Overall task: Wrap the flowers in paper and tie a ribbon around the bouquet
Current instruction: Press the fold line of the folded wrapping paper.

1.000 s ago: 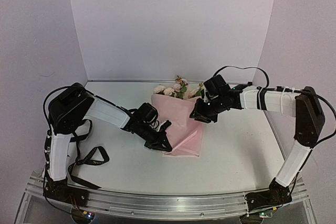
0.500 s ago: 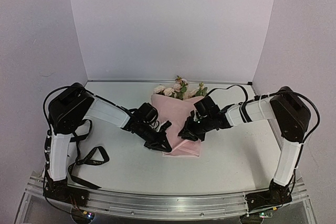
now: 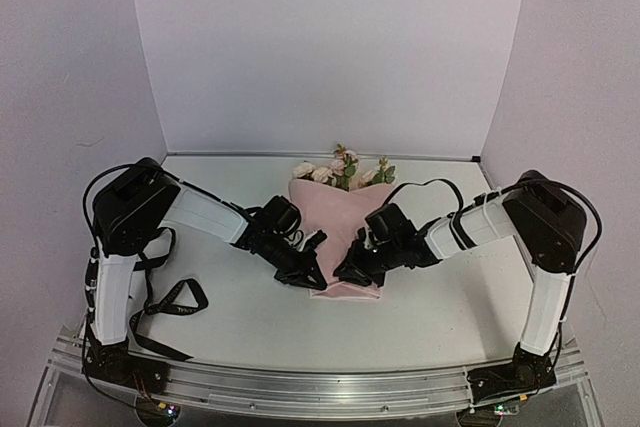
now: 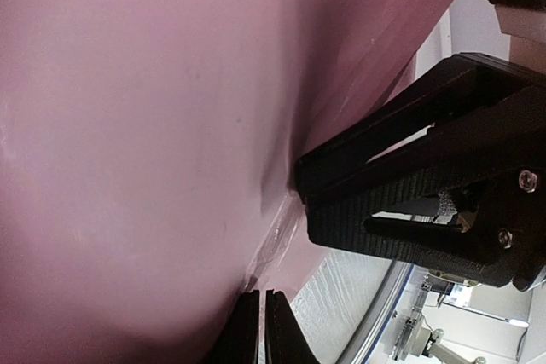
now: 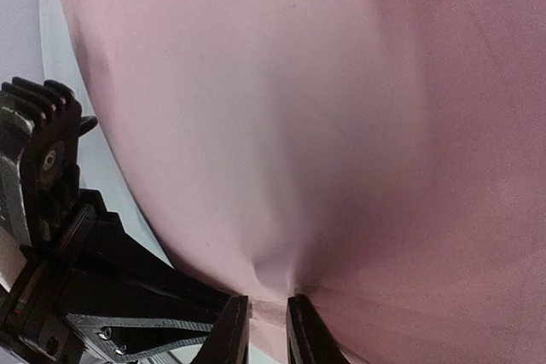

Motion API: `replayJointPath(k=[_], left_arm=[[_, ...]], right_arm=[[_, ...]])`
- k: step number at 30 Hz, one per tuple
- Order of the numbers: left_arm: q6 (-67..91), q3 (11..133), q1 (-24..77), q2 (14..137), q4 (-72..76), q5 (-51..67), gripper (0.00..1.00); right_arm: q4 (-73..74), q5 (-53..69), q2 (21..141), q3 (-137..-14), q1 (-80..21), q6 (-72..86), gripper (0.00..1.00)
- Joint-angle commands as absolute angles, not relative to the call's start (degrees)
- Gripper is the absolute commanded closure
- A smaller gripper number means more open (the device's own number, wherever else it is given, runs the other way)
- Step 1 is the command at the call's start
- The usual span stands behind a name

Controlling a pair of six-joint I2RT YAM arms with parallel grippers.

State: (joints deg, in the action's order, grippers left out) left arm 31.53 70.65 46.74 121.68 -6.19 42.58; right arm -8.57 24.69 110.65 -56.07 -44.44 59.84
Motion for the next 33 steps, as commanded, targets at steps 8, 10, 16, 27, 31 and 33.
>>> replayJointPath(k=[8, 10, 16, 27, 31, 33], left_arm=[[31.2, 70.03, 46.85, 124.41, -10.1, 40.63, 0.97], [31.2, 69.42, 46.85, 124.28, -10.06, 40.47, 0.98], [31.38, 67.66, 46.68, 123.44, -9.43, 40.38, 0.97], [32.28, 60.73, 46.14, 119.33, -7.43, 40.25, 0.95], [32.87, 58.23, 46.03, 117.98, -6.61, 39.57, 0.95], [33.89, 57.37, 45.61, 117.9, -5.34, 40.25, 0.95]], right_arm=[[-9.31, 20.2, 107.53, -50.01, -38.44, 60.92, 0.83], [-9.89, 20.48, 107.14, -49.44, -37.28, 61.64, 0.83], [-10.64, 21.57, 107.99, -49.76, -36.74, 62.25, 0.83], [-13.01, 22.3, 110.01, -48.01, -37.74, 62.83, 0.84], [-13.03, 21.89, 110.71, -48.43, -38.61, 62.76, 0.84], [-13.01, 21.92, 111.29, -48.68, -38.67, 62.81, 0.84]])
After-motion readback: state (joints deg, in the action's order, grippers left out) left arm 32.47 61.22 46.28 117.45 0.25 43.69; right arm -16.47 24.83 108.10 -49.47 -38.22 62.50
